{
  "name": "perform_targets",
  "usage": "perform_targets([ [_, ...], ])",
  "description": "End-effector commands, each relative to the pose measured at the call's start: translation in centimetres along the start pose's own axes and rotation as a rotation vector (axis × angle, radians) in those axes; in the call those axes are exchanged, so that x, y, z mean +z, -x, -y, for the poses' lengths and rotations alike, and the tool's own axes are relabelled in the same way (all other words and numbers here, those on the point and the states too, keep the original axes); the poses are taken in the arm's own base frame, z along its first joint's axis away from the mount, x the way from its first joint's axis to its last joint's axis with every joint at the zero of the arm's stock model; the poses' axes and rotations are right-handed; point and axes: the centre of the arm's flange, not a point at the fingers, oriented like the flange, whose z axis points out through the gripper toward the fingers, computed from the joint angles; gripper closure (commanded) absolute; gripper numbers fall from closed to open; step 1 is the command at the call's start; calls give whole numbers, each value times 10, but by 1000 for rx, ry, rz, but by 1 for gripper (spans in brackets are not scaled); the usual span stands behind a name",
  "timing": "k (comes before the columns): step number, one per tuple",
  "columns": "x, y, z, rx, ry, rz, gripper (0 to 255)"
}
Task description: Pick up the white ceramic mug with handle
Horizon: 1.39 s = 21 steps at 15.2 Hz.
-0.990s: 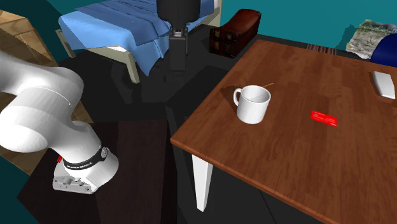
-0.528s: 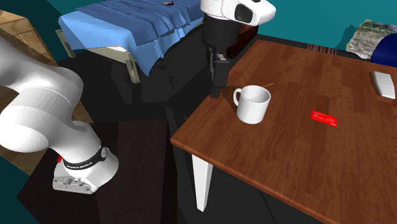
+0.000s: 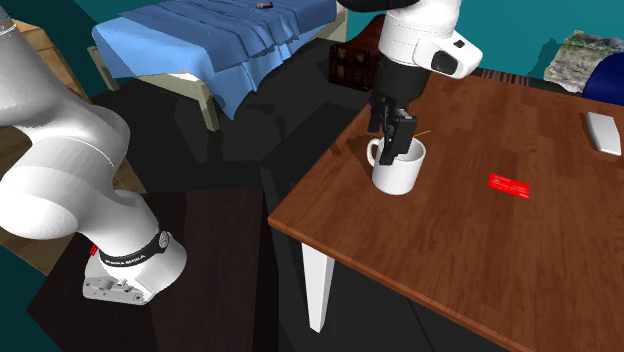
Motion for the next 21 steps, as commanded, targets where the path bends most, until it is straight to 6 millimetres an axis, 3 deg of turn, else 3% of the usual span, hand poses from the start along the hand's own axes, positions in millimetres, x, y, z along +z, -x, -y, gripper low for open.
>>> perform_targets([
  [1,14,-23,6,-2,-4,2,0],
  [6,44,-81,20,-8,-12,8,0],
  [14,84,-85,20,-8,-12,8,0],
  [16,84,-85,20,-8,-12,8,0],
  [17,85,-84,21,-8,-12,8,255],
  [21,85,-84,21,-8,-12,8,255],
])
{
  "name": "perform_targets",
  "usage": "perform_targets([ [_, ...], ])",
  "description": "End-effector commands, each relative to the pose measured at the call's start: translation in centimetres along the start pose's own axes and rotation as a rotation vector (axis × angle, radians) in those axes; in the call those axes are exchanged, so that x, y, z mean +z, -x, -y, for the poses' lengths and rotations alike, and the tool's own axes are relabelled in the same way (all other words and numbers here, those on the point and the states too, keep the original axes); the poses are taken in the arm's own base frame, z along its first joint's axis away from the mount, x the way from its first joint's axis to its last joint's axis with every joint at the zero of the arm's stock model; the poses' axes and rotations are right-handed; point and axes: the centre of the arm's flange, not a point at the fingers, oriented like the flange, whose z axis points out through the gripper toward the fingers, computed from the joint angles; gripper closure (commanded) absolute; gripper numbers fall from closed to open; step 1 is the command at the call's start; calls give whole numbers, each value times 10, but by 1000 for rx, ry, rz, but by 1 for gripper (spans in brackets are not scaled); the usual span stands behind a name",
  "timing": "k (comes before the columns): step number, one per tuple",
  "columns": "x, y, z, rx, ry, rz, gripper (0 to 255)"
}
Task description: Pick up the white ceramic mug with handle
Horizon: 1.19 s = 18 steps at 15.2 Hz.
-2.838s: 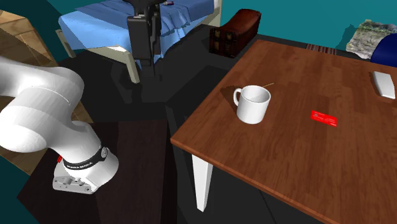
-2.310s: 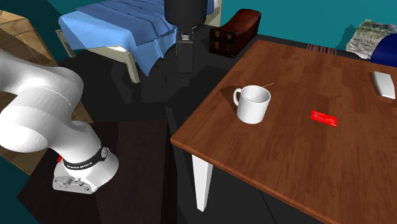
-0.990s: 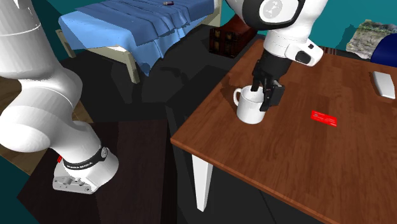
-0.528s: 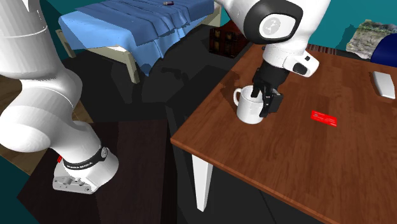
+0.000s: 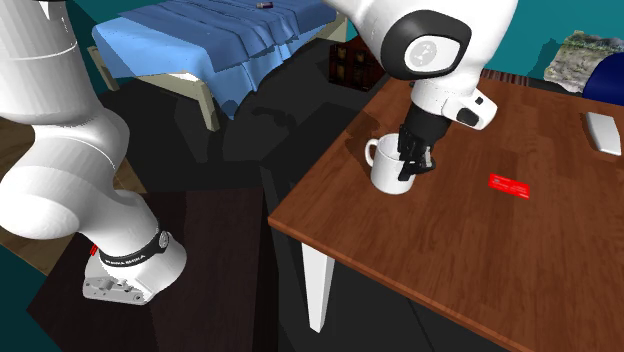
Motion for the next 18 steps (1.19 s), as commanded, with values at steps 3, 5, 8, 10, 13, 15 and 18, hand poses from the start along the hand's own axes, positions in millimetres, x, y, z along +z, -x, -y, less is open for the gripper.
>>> perform_targets([
  [3,0,0,0,0,0,0,255],
  [5,-1,-1,-1,0,0,0,255],
  [8,-16,1,0,0,0,0,255],
  [10,-27,2,0,0,0,0,255],
  [13,-43,3,0,0,0,0,255],
  [15,-53,4,1,0,0,0,255],
  [18,-69,6,1,0,0,0,255],
])
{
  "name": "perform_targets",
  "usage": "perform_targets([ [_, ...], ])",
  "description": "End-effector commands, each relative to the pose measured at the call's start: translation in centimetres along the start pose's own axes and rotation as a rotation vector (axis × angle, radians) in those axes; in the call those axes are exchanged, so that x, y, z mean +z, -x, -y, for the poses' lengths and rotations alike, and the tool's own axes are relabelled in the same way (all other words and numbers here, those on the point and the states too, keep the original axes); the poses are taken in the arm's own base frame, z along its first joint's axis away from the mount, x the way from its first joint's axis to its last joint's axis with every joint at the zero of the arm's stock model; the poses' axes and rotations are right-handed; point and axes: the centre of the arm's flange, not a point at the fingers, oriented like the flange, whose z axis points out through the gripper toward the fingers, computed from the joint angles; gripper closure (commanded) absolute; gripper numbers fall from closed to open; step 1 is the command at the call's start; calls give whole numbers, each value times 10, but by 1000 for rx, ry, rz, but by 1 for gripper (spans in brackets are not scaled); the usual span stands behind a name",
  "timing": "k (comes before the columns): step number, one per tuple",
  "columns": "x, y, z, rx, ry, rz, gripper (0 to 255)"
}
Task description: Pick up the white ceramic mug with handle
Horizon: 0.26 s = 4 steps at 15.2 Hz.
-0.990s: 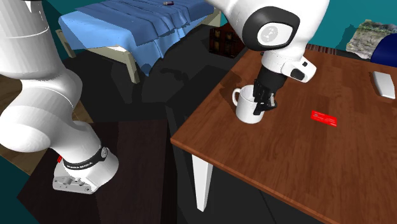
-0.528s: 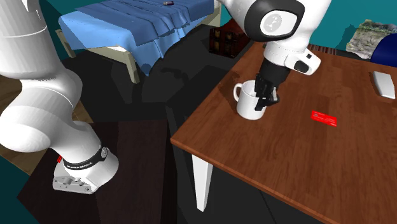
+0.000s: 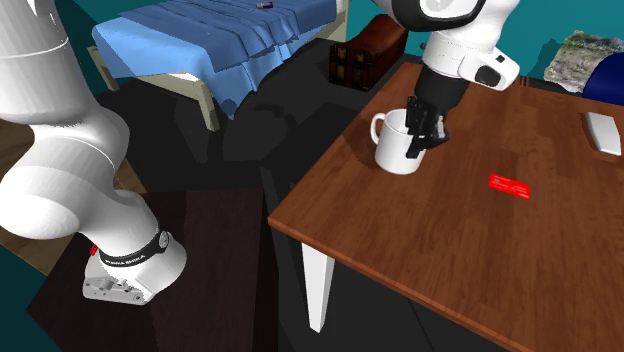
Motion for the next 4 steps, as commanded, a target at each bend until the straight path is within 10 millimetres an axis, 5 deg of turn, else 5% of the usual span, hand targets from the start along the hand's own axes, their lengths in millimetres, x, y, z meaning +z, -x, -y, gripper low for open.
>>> perform_targets([
  [1,-10,2,1,0,0,0,255],
  [4,-16,2,1,0,0,0,255],
])
